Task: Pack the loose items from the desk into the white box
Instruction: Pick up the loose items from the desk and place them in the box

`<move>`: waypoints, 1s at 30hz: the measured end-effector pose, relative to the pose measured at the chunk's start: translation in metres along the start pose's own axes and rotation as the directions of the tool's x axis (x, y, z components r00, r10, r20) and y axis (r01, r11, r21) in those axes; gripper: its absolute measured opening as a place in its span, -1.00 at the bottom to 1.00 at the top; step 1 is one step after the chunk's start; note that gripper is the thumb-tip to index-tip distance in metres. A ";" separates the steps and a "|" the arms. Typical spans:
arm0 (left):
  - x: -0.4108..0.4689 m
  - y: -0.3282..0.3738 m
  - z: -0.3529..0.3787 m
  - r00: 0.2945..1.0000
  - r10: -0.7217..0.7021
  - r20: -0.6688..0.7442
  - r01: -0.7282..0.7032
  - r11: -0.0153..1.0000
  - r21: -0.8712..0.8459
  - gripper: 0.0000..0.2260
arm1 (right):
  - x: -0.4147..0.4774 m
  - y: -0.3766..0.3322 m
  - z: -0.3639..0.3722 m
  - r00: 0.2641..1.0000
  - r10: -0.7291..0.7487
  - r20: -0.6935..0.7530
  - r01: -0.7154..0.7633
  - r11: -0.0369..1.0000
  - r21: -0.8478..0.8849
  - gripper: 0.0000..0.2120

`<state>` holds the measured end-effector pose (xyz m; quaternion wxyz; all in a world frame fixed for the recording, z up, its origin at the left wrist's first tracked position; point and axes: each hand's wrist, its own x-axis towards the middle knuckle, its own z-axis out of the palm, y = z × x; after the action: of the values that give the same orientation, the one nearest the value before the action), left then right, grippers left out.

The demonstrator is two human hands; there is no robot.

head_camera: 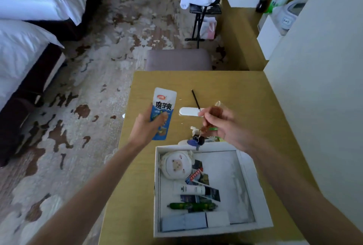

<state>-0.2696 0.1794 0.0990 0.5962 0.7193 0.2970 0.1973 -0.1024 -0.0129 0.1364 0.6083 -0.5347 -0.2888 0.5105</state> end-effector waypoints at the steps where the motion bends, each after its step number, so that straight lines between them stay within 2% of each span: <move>1: -0.012 0.004 0.003 1.000 0.008 0.029 -0.008 1.000 -0.012 -0.92 | -0.009 0.004 -0.001 0.999 0.022 0.029 -0.020 0.998 -0.066 -0.84; 4: -0.044 0.004 0.015 0.997 -0.039 0.071 0.038 0.999 0.008 -0.90 | -0.033 0.025 0.001 0.989 0.116 0.090 -0.097 0.976 -0.196 -0.86; 7: -0.069 -0.004 0.028 0.993 -0.101 0.066 0.098 0.994 0.053 -0.92 | -0.053 0.062 0.011 0.980 0.180 0.083 -0.145 0.936 -0.322 -0.88; 11: -0.090 -0.011 0.041 0.986 -0.158 0.050 0.152 0.982 0.108 -0.94 | -0.066 0.101 0.019 0.945 0.320 0.068 -0.276 0.890 -0.362 -0.87; 12: -0.093 -0.012 0.043 0.984 -0.169 0.055 0.162 0.980 0.116 -0.94 | -0.068 0.105 0.017 0.935 0.348 0.072 -0.292 0.867 -0.403 -0.83; 14: -0.098 -0.012 0.049 0.978 -0.199 0.069 0.189 0.973 0.129 -0.90 | -0.071 0.107 0.010 0.929 0.362 0.075 -0.245 0.754 -0.610 -0.73; 16: -0.101 -0.011 0.056 0.970 -0.220 0.102 0.207 0.970 0.129 -0.89 | -0.074 0.105 0.001 0.948 0.318 0.032 -0.190 0.643 -0.742 -0.67; 17: -0.101 -0.011 0.059 0.966 -0.227 0.122 0.210 0.968 0.135 -0.91 | -0.075 0.103 -0.003 0.961 0.276 -0.009 -0.192 0.643 -0.742 -0.67; 19: -0.102 -0.010 0.068 0.956 -0.244 0.162 0.217 0.962 0.169 -0.95 | -0.077 0.093 -0.009 0.973 0.196 -0.122 -0.230 0.767 -0.599 -0.71; 21: -0.100 -0.008 0.078 0.945 -0.243 0.218 0.195 0.956 0.220 -0.91 | -0.077 0.083 -0.017 0.971 0.128 -0.203 -0.206 0.879 -0.431 -0.70; 24: -0.099 -0.005 0.101 0.935 -0.224 0.276 0.142 0.947 0.287 -0.84 | -0.079 0.072 -0.029 0.967 0.032 -0.253 -0.145 0.885 -0.443 -0.62; 27: -0.099 -0.009 0.128 0.902 -0.214 0.375 0.103 0.950 0.294 -0.79 | -0.081 0.069 -0.041 0.966 -0.063 -0.249 -0.108 0.779 -0.618 -0.76; 30: -0.099 -0.017 0.144 0.823 -0.283 0.493 0.100 0.926 0.364 -0.69 | -0.088 0.069 -0.058 0.970 -0.125 -0.207 -0.103 0.561 -0.822 -0.75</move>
<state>-0.2548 0.0085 0.0584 0.5464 0.7990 0.2178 -0.1248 -0.0993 -0.1213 0.0730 0.3201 -0.8132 -0.4213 0.2424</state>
